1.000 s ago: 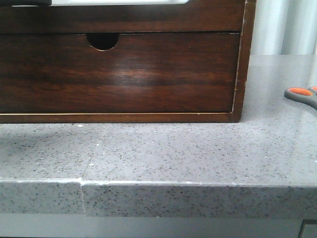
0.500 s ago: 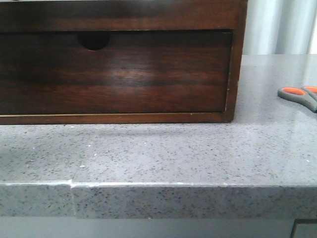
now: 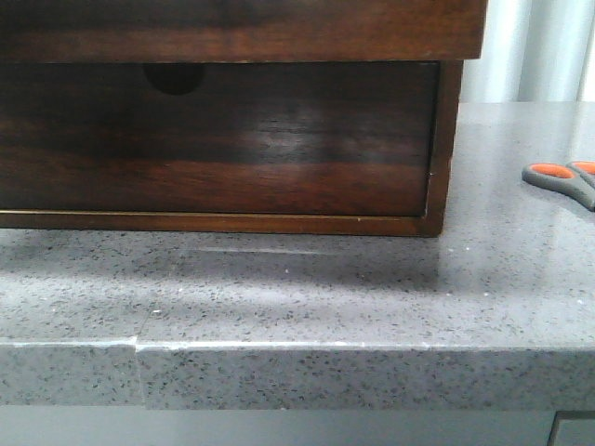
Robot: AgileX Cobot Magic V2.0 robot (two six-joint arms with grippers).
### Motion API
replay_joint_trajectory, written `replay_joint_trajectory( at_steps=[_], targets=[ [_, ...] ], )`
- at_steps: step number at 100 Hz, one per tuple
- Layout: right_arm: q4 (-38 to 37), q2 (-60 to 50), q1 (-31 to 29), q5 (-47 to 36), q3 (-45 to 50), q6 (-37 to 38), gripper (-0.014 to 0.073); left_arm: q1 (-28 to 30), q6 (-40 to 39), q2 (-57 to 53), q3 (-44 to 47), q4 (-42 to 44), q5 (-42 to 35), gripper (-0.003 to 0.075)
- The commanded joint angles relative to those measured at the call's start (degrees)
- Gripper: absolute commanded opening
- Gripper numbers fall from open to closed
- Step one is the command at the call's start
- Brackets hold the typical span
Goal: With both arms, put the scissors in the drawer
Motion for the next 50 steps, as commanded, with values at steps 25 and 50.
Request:
replay_joint_trajectory(
  at_steps=[25,50],
  targets=[
    [0.4,0.8,0.1,-2.9,-2.0,-0.3,0.0436,0.2,0.3,-3.9,-2.4,-2.2,2.3,-0.0020],
    [0.4,0.8,0.1,-2.9,-2.0,-0.3,0.0436,0.2,0.4,-3.9,-2.4,-0.1,2.0,0.0195]
  ],
)
